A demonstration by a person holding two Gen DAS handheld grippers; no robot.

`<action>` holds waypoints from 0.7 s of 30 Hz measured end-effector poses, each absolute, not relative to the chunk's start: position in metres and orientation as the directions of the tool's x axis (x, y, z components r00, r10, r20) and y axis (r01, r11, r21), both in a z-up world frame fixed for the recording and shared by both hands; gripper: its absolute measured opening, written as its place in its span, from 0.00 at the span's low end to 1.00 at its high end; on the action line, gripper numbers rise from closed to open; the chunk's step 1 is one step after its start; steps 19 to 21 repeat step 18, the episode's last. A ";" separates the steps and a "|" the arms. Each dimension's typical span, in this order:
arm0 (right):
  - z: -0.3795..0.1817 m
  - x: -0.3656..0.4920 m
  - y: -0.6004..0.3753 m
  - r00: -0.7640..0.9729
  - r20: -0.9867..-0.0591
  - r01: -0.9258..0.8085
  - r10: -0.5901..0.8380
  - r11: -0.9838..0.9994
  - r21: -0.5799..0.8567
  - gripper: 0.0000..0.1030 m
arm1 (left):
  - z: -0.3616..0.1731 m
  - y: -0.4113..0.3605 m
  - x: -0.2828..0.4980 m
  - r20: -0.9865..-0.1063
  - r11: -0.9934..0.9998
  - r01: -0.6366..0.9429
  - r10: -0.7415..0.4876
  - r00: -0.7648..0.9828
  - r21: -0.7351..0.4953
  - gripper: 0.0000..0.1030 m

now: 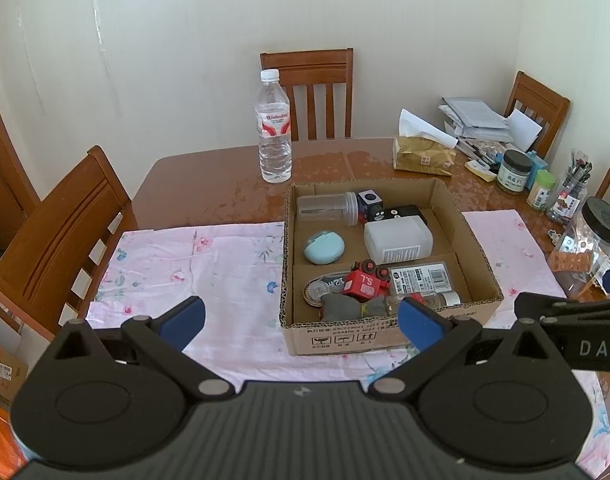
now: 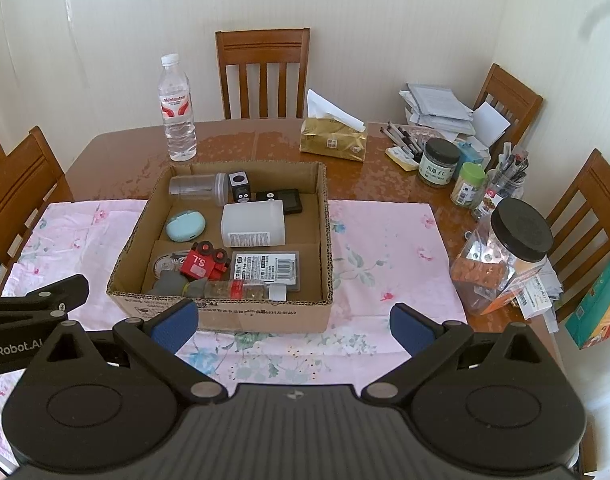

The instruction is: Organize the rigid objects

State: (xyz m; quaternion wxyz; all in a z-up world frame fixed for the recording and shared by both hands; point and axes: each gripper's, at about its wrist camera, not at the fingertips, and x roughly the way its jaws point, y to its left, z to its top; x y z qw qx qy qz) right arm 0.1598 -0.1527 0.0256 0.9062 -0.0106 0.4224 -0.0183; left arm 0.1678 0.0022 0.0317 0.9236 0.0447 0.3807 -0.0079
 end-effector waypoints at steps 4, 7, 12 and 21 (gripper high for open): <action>0.026 0.160 -0.154 0.643 -0.764 0.027 -0.043 0.999 -0.034 1.00 | 0.032 0.002 0.168 -0.706 0.996 0.049 0.018 0.708 0.075 0.99; 0.026 0.160 -0.155 0.644 -0.764 0.027 -0.044 0.999 -0.035 1.00 | 0.032 0.002 0.167 -0.708 0.996 0.048 0.019 0.706 0.075 0.99; 0.025 0.159 -0.155 0.646 -0.762 0.027 -0.046 0.999 -0.037 1.00 | 0.032 0.002 0.167 -0.709 0.996 0.044 0.021 0.705 0.072 0.99; 0.025 0.159 -0.155 0.645 -0.763 0.026 -0.044 0.999 -0.036 1.00 | 0.032 0.001 0.167 -0.710 0.997 0.043 0.019 0.704 0.069 0.99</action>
